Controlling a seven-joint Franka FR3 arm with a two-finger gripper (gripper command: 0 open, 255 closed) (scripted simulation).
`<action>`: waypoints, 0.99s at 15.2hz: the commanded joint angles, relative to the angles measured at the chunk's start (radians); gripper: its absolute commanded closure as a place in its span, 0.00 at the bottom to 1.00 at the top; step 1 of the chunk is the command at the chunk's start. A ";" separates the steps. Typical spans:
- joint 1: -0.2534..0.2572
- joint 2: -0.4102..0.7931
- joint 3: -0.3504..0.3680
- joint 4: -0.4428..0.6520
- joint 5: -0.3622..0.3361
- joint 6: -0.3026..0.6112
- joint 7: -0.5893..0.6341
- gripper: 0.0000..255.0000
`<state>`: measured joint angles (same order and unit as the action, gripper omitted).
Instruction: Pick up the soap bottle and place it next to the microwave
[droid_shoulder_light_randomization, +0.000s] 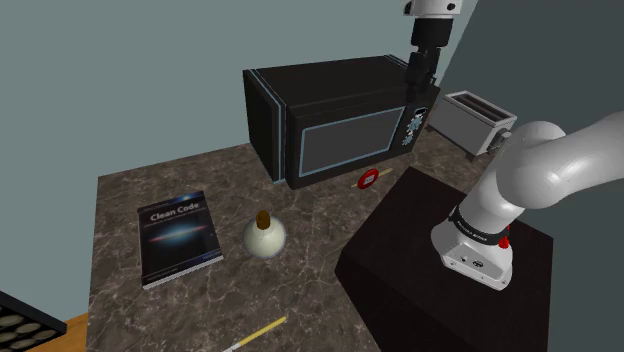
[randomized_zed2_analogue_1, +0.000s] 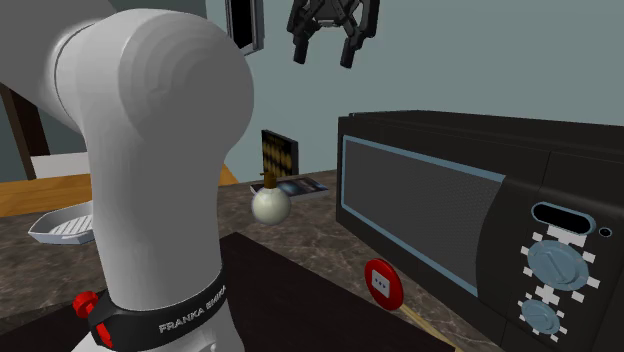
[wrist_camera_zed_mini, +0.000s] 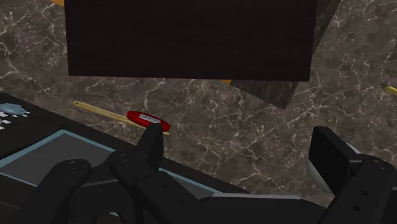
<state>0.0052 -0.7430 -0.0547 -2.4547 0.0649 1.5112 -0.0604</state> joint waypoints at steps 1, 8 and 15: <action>0.000 0.000 0.000 0.000 0.000 0.000 0.000 0.00; 0.056 0.088 0.124 -0.083 0.099 0.213 0.128 0.00; 0.107 0.258 0.248 -0.094 0.170 0.440 0.249 0.00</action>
<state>0.1049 -0.5087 0.1754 -2.5504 0.2259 1.9197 0.1687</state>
